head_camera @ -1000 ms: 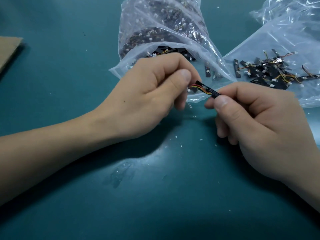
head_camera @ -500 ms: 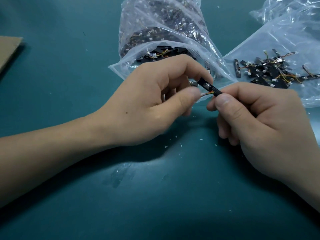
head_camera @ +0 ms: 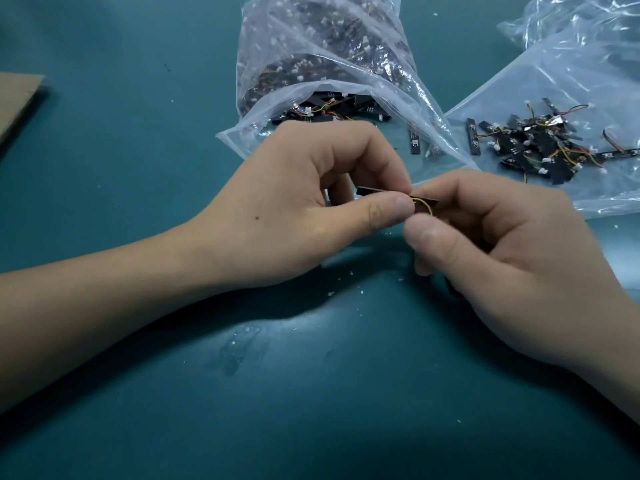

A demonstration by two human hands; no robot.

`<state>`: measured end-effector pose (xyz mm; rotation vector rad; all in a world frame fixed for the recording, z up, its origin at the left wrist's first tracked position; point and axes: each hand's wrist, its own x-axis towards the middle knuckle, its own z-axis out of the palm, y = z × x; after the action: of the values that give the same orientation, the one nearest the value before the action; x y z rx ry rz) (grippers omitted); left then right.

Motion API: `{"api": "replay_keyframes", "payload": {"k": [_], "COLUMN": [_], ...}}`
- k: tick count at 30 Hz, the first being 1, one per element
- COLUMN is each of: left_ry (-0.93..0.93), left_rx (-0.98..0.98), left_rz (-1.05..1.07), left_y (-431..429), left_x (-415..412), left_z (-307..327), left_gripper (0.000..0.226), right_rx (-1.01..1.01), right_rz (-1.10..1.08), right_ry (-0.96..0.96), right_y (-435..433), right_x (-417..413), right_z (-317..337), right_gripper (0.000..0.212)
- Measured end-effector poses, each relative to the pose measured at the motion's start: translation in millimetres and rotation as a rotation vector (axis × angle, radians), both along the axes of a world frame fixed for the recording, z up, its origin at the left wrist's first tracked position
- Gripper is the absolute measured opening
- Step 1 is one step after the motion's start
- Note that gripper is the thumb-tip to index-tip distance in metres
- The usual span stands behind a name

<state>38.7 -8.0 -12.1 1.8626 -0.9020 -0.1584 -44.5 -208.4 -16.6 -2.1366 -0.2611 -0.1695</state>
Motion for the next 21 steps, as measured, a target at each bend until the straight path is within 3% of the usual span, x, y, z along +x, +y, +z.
{"api": "replay_keyframes", "payload": {"k": [17,21], "left_ry": [0.025,0.014], "left_rx": [0.035,0.054], "left_rz": [-0.006,0.006], "left_y": [0.5,-0.5], "left_x": [-1.7,-2.2], "left_z": [0.5,-0.1], "left_gripper": [0.006,0.004], "right_rx": [0.072,0.096], "right_rz": [-0.047,-0.043], "right_ry": [0.016,0.027], "right_y": [0.7,0.2], "right_x": [2.4,3.3], "right_z": [-0.1,1.2], "right_gripper": [0.02,0.029]}}
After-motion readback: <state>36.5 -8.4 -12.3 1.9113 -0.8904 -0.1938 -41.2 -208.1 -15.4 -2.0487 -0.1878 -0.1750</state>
